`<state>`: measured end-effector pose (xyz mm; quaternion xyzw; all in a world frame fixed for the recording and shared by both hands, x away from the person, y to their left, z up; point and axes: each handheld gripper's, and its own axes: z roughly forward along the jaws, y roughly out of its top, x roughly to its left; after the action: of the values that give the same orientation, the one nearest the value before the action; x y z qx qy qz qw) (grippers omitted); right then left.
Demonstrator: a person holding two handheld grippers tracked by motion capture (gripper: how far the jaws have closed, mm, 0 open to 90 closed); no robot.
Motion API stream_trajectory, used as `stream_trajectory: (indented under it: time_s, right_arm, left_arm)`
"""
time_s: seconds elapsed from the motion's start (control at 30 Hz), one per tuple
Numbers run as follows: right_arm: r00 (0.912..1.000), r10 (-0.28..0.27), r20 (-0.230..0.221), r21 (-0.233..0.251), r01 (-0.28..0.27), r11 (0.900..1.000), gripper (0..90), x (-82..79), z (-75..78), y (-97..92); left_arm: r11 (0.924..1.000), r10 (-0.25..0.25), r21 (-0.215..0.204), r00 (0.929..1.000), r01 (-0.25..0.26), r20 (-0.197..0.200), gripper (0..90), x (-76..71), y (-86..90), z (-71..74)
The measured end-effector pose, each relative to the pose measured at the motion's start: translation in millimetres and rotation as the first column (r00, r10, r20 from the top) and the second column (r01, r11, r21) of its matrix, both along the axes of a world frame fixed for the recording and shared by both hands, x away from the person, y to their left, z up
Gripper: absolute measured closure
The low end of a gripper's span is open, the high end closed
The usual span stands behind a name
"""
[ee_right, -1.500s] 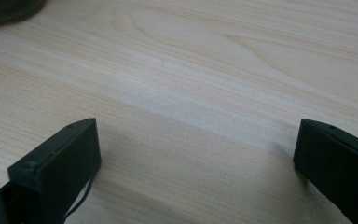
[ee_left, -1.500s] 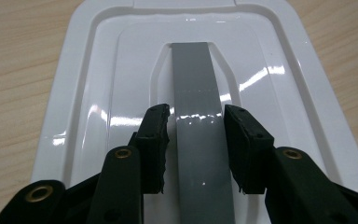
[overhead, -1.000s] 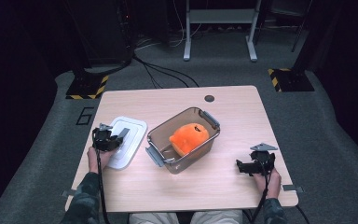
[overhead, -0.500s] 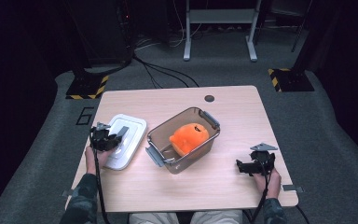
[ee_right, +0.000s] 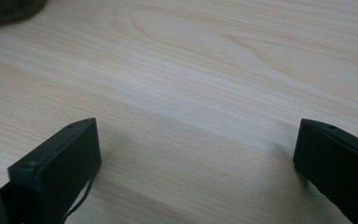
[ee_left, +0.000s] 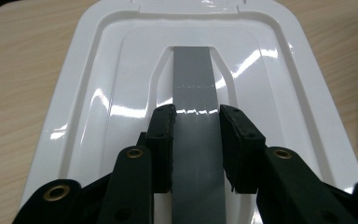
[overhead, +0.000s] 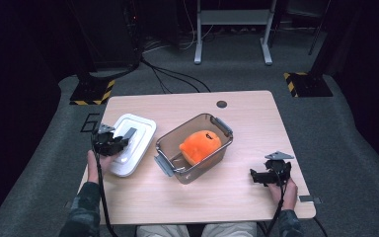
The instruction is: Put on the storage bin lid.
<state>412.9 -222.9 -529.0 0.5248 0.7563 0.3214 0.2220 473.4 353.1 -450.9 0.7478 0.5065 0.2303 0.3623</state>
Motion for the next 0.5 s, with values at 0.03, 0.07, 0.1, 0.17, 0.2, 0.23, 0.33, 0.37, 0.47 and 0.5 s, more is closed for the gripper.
stream_trajectory:
  time_s: [0.03, 0.07, 0.1, 0.17, 0.2, 0.23, 0.33, 0.37, 0.47, 0.5]
  right_arm:
    - [1.0000, 0.000, 0.000, 0.000, 0.000, 1.0000, 0.0, 0.0, 0.0, 0.0]
    - [1.0000, 0.000, 0.000, 0.000, 0.000, 1.0000, 0.0, 0.0, 0.0, 0.0]
    - [1.0000, 0.000, 0.000, 0.000, 0.000, 1.0000, 0.0, 0.0, 0.0, 0.0]
    - [1.0000, 0.000, 0.000, 0.000, 0.000, 1.0000, 0.0, 0.0, 0.0, 0.0]
    - [1.0000, 0.000, 0.000, 0.000, 0.000, 1.0000, 0.0, 0.0, 0.0, 0.0]
    - [1.0000, 0.000, 0.000, 0.000, 0.000, 1.0000, 0.0, 0.0, 0.0, 0.0]
    - [1.0000, 0.000, 0.000, 0.000, 0.000, 1.0000, 0.0, -0.1, 0.0, 0.0]
    - [1.0000, 0.000, -0.001, -0.001, 0.000, 1.0000, 0.0, -0.1, 0.1, 0.0]
    - [1.0000, 0.000, 0.000, 0.000, 0.000, 1.0000, 0.0, -0.1, 0.0, 0.0]
    - [1.0000, 0.000, -0.001, 0.000, 0.000, 1.0000, 0.0, -0.1, 0.1, 0.0]
  left_arm:
    - [1.0000, -0.008, 0.004, 1.0000, 0.007, 0.003, 66.3, -0.2, -0.1, 3.2]
    - [0.9999, -0.010, 0.002, 0.9999, 0.010, 0.011, 66.3, -0.2, -0.5, 4.8]
    - [0.9999, -0.013, 0.004, 0.9998, 0.013, 0.013, 66.3, -0.4, -0.8, 7.4]
    - [0.9999, -0.017, 0.002, 0.9997, 0.017, 0.018, 66.3, -0.2, -1.1, 12.1]
    - [0.9997, -0.022, 0.006, 0.9996, 0.022, 0.020, 66.3, -0.2, -1.2, 14.6]
    - [0.9998, -0.021, 0.004, 0.9996, 0.020, 0.021, 66.3, -0.1, -1.7, 16.9]
    - [0.9997, -0.022, 0.007, 0.9993, 0.022, 0.029, 66.3, 0.5, -2.1, 24.0]
    - [0.9997, -0.023, 0.006, 0.9991, 0.023, 0.035, 66.3, 0.5, -2.4, 26.3]
    - [0.9995, -0.030, 0.010, 0.9985, 0.029, 0.045, 66.3, 0.4, -2.9, 33.7]
    - [0.9995, -0.031, 0.010, 0.9983, 0.030, 0.049, 66.3, 0.6, -3.0, 36.0]
